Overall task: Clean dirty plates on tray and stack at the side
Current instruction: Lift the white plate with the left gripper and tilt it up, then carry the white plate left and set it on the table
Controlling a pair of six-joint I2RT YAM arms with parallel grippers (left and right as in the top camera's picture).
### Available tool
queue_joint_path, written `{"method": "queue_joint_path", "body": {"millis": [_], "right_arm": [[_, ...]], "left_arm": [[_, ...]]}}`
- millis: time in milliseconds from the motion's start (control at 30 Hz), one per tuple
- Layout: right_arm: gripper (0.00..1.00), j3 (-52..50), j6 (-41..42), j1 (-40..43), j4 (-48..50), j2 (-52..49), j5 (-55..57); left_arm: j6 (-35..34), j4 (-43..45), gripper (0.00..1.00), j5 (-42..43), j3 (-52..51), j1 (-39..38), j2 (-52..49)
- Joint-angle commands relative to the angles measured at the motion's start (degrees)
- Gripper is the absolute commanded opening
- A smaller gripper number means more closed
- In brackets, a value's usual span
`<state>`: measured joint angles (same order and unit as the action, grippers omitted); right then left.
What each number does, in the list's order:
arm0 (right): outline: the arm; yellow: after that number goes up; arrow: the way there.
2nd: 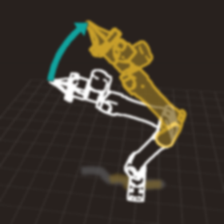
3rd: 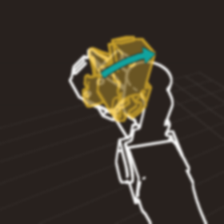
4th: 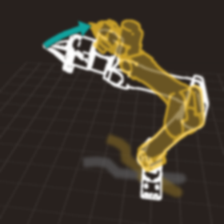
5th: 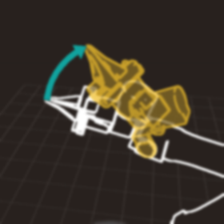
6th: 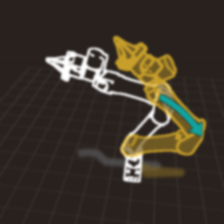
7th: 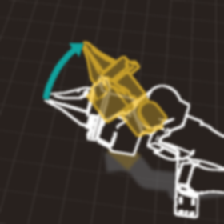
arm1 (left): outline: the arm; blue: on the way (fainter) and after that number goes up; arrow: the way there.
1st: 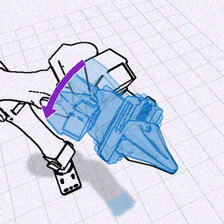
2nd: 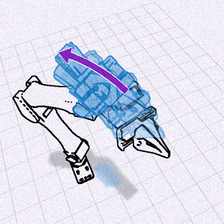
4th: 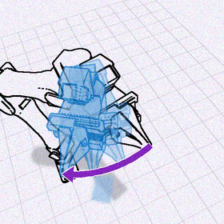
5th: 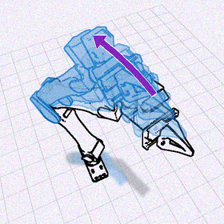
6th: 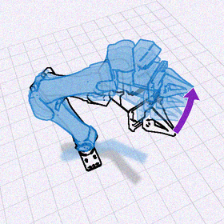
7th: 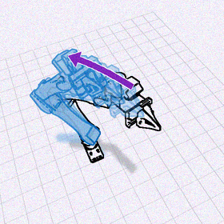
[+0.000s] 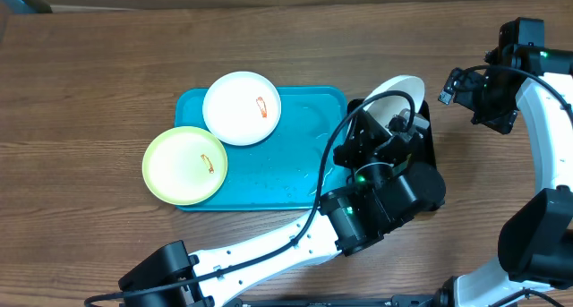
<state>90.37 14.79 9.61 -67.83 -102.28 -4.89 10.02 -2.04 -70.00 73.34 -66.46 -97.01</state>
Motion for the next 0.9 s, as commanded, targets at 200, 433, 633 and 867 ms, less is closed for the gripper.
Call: {"method": "queue_joint_path", "body": {"millis": [200, 433, 633, 867], "right_arm": [[1.00, 0.3, 0.1, 0.0, 0.2, 0.6, 0.3], [1.00, 0.3, 0.1, 0.0, 0.2, 0.6, 0.3], [1.00, 0.3, 0.1, 0.0, 0.2, 0.6, 0.3], [1.00, 0.3, 0.1, 0.0, 0.2, 0.6, 0.3]], "left_arm": [[6.1, 2.8, 0.04, -2.7, 1.1, 0.1, -0.1], [-6.3, -0.9, 0.04, -1.0, 1.1, 3.1, 0.0], [-14.9, -10.6, 0.04, 10.9, 1.2, 7.5, 0.2], [-33.4, -27.0, 0.04, 43.0, 4.5, 21.7, 2.5]]}}
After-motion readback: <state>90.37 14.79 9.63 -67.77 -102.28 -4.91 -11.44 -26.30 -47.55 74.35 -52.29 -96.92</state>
